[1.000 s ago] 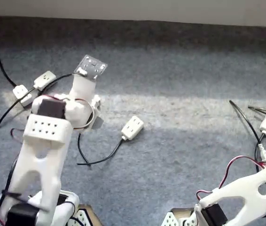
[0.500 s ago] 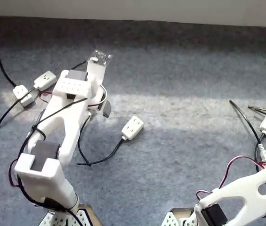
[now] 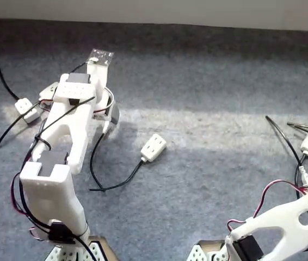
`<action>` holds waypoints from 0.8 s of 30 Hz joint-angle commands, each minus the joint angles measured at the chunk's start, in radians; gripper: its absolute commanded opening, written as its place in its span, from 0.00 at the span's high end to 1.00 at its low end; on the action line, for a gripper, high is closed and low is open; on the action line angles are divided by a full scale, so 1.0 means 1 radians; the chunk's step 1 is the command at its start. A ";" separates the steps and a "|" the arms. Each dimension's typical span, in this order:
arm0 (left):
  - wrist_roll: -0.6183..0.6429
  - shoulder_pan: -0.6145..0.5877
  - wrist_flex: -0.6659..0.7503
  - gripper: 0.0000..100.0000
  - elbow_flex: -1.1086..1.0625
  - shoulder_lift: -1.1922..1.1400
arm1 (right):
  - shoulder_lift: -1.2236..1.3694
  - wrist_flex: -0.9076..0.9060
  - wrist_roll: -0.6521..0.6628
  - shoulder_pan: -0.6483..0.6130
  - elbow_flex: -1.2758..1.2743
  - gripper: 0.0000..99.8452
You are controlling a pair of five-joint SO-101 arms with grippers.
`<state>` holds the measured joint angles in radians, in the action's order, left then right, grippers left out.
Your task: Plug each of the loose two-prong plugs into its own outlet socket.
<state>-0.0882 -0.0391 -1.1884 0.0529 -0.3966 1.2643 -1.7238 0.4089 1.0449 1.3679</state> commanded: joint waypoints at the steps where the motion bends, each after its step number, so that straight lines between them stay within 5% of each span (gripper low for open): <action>1: 0.009 0.012 0.028 0.76 0.053 -0.059 | 0.010 -0.035 0.012 0.022 -0.004 0.70; 16: 0.038 0.028 0.025 0.77 0.107 -0.116 | 0.010 -0.036 0.011 0.024 -0.004 0.70; 24: -0.183 0.077 0.005 0.92 0.111 -0.116 | 0.010 -0.036 0.011 0.030 -0.004 0.70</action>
<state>-0.1757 0.0192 -1.1807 0.1266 -0.5194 1.2643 -1.7238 0.4089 1.0449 1.3679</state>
